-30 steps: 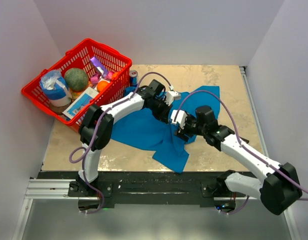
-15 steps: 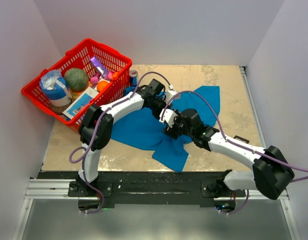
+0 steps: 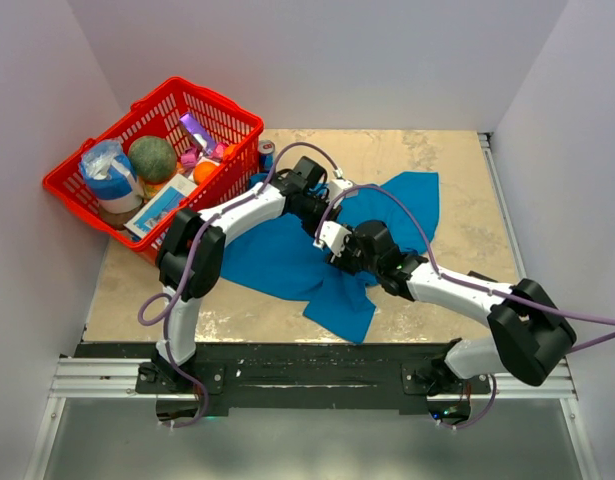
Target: Remove the brooch from the garment
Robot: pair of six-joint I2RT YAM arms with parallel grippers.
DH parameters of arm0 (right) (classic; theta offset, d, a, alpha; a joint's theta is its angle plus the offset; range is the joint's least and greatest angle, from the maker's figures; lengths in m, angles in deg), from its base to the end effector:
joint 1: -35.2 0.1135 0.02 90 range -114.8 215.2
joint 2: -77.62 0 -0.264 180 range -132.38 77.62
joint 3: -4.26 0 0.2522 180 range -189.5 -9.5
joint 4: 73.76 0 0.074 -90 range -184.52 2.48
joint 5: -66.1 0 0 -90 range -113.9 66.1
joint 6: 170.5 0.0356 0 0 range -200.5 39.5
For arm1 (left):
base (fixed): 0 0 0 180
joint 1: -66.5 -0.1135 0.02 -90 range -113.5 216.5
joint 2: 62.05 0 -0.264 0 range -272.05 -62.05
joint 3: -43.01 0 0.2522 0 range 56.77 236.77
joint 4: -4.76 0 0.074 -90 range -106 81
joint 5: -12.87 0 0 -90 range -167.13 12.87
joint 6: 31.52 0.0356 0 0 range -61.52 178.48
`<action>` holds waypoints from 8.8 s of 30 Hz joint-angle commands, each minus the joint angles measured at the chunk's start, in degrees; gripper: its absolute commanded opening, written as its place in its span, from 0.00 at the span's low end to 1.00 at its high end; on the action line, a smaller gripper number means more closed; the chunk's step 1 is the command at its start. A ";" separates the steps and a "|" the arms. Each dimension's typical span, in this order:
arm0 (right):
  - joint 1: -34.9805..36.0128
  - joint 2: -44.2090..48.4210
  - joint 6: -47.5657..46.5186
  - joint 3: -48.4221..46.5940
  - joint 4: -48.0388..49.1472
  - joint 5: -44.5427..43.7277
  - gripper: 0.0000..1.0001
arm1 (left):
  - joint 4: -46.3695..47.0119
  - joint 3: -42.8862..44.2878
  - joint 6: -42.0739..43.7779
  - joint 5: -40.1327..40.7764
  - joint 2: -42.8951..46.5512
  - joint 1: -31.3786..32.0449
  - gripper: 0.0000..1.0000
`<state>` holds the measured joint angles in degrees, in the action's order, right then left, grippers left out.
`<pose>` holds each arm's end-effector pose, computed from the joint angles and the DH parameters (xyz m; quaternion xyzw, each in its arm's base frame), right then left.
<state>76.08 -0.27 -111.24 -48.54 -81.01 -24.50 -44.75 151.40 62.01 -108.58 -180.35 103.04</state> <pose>0.2162 0.1866 0.2061 -0.5105 0.7119 0.0380 0.4807 0.3478 -0.2809 0.2127 0.3852 0.8478 -0.3228 0.1691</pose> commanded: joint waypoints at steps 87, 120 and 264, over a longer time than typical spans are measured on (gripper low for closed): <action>-11.35 4.76 12.98 -9.47 -20.56 17.55 0.39 | 0.68 -1.55 2.36 -11.80 4.83 -4.19 0.00; -18.38 -5.17 19.14 -14.65 -24.17 43.05 0.45 | 33.37 -30.56 4.47 -17.60 20.48 -4.45 0.00; -15.49 -4.29 11.32 -17.38 -28.84 36.37 0.58 | -20.60 -7.09 25.05 -30.70 -11.34 -4.37 0.00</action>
<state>57.59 -7.37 -101.07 -67.71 -115.07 14.61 -67.90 145.11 92.37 -136.57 -190.21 98.78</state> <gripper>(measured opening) 0.583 0.020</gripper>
